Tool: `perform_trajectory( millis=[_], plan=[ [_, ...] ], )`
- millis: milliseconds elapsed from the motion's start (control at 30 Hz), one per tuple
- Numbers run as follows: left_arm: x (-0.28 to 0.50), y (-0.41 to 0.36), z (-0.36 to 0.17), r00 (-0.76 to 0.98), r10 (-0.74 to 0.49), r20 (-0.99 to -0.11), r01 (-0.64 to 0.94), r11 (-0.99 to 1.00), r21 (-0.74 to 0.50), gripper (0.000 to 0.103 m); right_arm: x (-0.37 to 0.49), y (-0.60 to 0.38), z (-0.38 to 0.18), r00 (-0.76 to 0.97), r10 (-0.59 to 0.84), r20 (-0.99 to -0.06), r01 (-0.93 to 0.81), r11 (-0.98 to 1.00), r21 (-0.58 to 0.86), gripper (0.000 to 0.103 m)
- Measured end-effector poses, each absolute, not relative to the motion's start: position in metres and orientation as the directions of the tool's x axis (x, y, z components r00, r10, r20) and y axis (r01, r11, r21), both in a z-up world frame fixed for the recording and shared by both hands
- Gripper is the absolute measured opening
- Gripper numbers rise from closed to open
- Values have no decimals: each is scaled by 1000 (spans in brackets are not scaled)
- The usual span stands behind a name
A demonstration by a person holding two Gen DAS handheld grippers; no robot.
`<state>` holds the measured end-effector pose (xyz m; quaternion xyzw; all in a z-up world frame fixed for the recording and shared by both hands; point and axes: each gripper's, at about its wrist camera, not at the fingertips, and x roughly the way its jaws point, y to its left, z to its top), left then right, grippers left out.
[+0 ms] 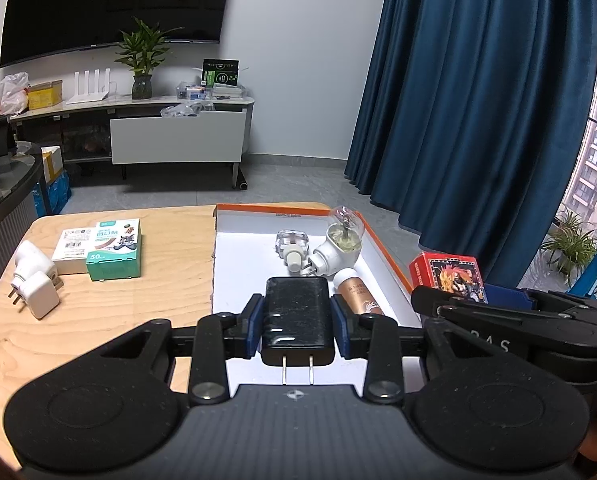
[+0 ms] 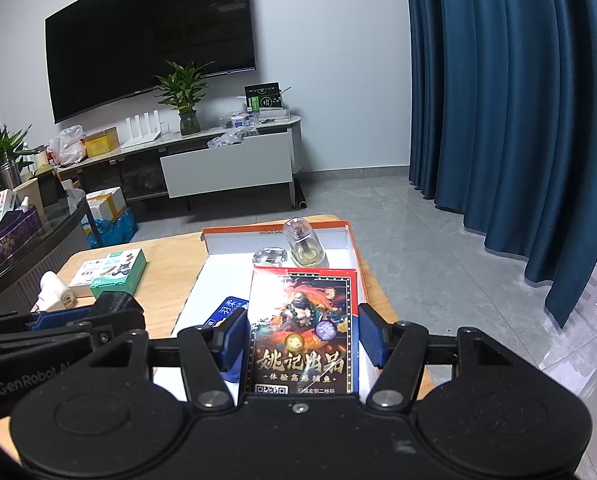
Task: Organize rigid objects
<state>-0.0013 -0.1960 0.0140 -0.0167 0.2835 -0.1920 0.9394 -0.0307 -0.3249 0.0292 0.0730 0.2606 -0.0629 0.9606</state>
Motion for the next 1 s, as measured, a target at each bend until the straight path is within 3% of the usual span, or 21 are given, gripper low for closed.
perform_trajectory(
  millis=[1000],
  plan=[
    [2, -196, 8, 755, -371, -541, 350, 925, -148, 37, -28, -325, 20, 848, -80, -525, 160, 981, 109, 71]
  ],
)
